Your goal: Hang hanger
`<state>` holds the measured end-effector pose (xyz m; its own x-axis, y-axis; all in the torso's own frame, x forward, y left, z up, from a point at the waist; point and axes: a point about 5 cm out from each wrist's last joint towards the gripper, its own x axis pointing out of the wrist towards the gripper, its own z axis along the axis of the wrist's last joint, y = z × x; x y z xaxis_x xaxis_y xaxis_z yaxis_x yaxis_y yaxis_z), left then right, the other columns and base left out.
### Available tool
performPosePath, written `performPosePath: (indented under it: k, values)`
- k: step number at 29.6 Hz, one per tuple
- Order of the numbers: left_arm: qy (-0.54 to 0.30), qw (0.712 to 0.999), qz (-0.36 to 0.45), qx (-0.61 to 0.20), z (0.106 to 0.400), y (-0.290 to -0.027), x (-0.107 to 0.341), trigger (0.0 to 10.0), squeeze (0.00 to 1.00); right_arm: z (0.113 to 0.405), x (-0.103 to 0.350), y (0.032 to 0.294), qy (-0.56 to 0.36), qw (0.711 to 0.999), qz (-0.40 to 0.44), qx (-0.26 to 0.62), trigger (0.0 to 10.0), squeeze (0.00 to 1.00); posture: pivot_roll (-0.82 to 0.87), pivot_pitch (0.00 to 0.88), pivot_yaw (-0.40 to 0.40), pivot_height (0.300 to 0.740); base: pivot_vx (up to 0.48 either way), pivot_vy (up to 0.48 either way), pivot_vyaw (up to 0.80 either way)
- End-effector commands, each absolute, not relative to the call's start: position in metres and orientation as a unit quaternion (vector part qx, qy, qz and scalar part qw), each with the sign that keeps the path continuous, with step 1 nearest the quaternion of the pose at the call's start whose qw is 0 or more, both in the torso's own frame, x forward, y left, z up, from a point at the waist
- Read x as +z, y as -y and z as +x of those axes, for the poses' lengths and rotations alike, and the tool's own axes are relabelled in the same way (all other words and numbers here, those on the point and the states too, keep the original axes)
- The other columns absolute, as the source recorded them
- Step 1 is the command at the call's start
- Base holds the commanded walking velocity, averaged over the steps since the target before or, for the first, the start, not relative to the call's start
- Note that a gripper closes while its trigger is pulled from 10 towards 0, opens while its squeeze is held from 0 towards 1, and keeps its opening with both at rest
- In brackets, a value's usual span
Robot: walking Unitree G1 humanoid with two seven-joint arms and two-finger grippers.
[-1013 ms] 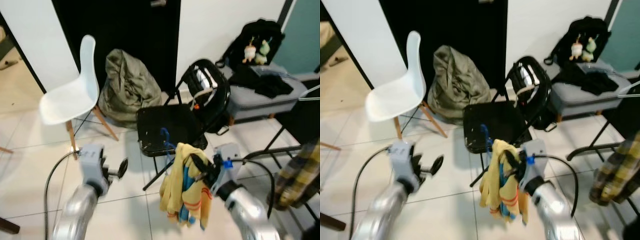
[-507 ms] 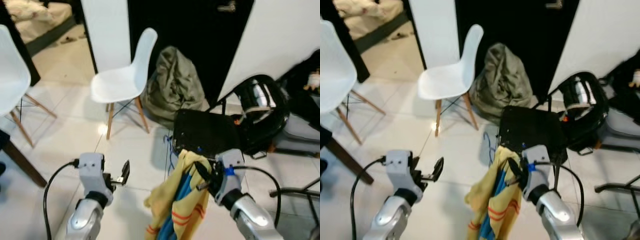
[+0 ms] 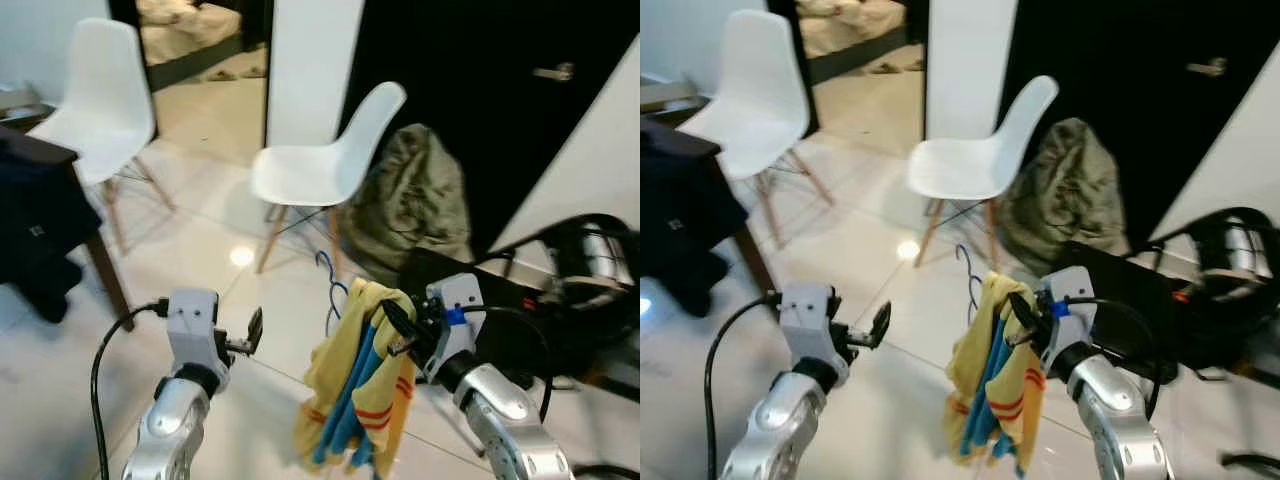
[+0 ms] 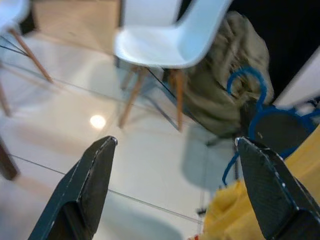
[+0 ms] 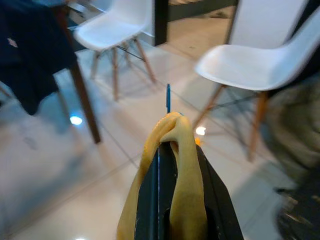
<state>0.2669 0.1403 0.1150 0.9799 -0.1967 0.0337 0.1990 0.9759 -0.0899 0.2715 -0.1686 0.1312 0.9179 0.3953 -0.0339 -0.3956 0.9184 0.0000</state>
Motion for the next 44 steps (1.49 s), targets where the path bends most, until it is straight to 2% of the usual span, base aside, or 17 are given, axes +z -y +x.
performPosePath:
  k: [1,3,9,11,13,15,17,18,20,25,28,36,38,39,40,42,44]
  values:
    - [0.018,0.992,-0.047,-0.117,0.274,-0.141,0.117,10.0,0.00,0.279,0.147,0.175,0.025,0.981,0.017,0.190,10.0,0.00,-0.05,0.071,-0.065,0.740,0.000,0.000,0.74]
    - [0.043,0.985,-0.033,-0.164,0.285,-0.141,0.132,10.0,0.00,0.292,0.175,0.176,0.081,0.976,0.052,0.194,10.0,0.00,-0.06,0.068,-0.032,0.740,0.000,0.000,0.74]
    - [0.095,0.976,-0.052,-0.191,0.300,-0.151,0.168,10.0,0.00,0.304,0.231,0.186,0.187,0.951,0.138,0.204,10.0,0.00,-0.04,0.058,-0.002,0.740,0.000,0.000,0.74]
    - [0.095,0.976,-0.052,-0.191,0.300,-0.151,0.168,10.0,0.00,0.304,0.231,0.186,0.187,0.951,0.138,0.204,10.0,0.00,-0.04,0.058,-0.002,0.740,0.000,0.000,0.74]
    - [0.129,0.969,-0.070,-0.199,0.304,-0.157,0.191,10.0,0.00,0.302,0.262,0.191,0.251,0.917,0.206,0.229,10.0,0.00,-0.02,0.053,0.008,0.740,0.000,0.000,0.73]
    - [0.129,0.969,-0.070,-0.199,0.304,-0.157,0.191,10.0,0.00,0.302,0.262,0.191,0.251,0.917,0.206,0.229,10.0,0.00,-0.02,0.053,0.008,0.740,0.000,0.000,0.72]
    - [0.166,0.958,-0.088,-0.216,0.302,-0.160,0.215,10.0,0.00,0.292,0.287,0.198,0.312,0.868,0.269,0.279,10.0,0.00,-0.01,0.053,0.011,0.740,0.000,0.000,0.73]
    - [0.166,0.958,-0.088,-0.216,0.302,-0.160,0.215,10.0,0.00,0.292,0.287,0.198,0.312,0.868,0.269,0.279,10.0,0.00,-0.01,0.053,0.011,0.740,0.000,0.000,0.73]
    - [0.192,0.949,-0.098,-0.231,0.299,-0.164,0.230,10.0,0.00,0.281,0.302,0.210,0.361,0.810,0.331,0.321,10.0,0.00,0.00,0.058,0.012,0.740,0.000,0.000,0.72]
    - [0.204,0.944,-0.100,-0.237,0.299,-0.167,0.238,10.0,0.00,0.271,0.309,0.222,0.399,0.767,0.363,0.347,10.0,0.00,0.00,0.063,0.013,0.740,0.000,0.000,0.72]
    - [0.209,0.942,-0.102,-0.241,0.300,-0.167,0.242,10.0,0.00,0.267,0.307,0.221,0.397,0.755,0.366,0.372,10.0,0.00,0.00,0.065,0.016,0.740,0.000,0.000,0.72]
    - [0.253,0.917,-0.169,-0.259,0.297,-0.172,0.266,10.0,0.00,0.261,0.292,0.207,0.351,0.756,0.354,0.423,10.0,0.00,0.00,0.072,0.013,0.740,0.000,0.000,0.72]
    - [0.274,0.890,-0.211,-0.296,0.292,-0.173,0.278,10.0,0.00,0.270,0.277,0.195,0.295,0.802,0.311,0.415,10.0,0.00,0.00,0.074,0.015,0.740,0.000,0.000,0.72]
    - [0.274,0.890,-0.211,-0.296,0.292,-0.173,0.278,10.0,0.00,0.270,0.277,0.195,0.295,0.802,0.311,0.415,10.0,0.00,0.00,0.074,0.015,0.740,0.000,0.000,0.71]
    - [0.283,0.872,-0.219,-0.334,0.285,-0.172,0.284,10.0,0.00,0.277,0.269,0.193,0.273,0.823,0.301,0.396,10.0,0.00,0.00,0.073,0.016,0.740,0.000,0.000,0.74]
    - [0.283,0.872,-0.219,-0.334,0.285,-0.172,0.284,10.0,0.00,0.277,0.269,0.193,0.273,0.823,0.301,0.396,10.0,0.00,0.00,0.073,0.016,0.740,0.000,0.000,0.74]
    - [0.274,0.858,-0.197,-0.386,0.274,-0.170,0.283,10.0,0.00,0.292,0.258,0.200,0.248,0.863,0.291,0.330,10.0,0.00,0.01,0.075,0.017,0.740,0.000,0.000,0.37]
